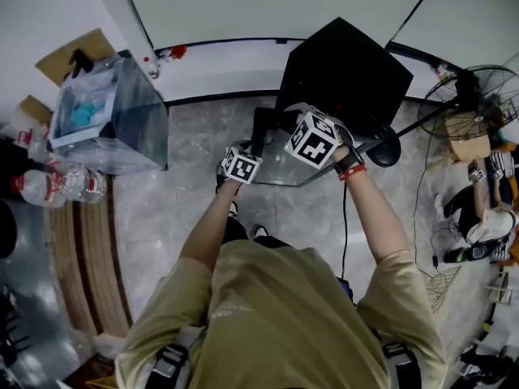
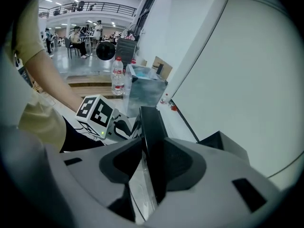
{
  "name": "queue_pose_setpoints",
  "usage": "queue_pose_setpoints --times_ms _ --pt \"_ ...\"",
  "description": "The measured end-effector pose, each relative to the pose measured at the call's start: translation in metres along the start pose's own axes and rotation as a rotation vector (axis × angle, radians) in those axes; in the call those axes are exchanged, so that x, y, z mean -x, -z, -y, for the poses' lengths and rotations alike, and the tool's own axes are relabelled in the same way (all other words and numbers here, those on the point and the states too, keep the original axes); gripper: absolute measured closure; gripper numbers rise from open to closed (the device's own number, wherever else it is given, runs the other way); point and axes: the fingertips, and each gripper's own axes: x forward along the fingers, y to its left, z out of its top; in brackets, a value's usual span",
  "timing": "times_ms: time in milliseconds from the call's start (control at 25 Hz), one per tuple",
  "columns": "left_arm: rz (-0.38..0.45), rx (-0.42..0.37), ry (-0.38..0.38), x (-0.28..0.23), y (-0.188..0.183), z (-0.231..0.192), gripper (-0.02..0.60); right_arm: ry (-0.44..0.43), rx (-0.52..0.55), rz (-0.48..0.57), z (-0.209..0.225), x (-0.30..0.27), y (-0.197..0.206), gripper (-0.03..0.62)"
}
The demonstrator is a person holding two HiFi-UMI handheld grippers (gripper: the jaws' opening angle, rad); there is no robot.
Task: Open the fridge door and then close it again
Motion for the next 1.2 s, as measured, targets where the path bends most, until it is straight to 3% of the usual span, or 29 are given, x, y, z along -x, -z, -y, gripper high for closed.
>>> queue_pose_setpoints --times_ms 480,760,1200 --pt "-0.005 -0.116 0.121 -0.044 -0.036 -0.031 0.500 0.064 -0.139 -0.004 0.051 -0.021 0.003 0.437" --pt "-0.044 -0.143 0.194 -0.064 -0.053 -0.040 0.500 0.099 -0.204 -0.025 0.078 -0.031 0.007 0.437" --pt "-0.027 -0.235 0.246 -0.092 -0.083 -0.053 0.499 0.171 -0.279 -0.035 0.111 -0.041 0.014 0.437"
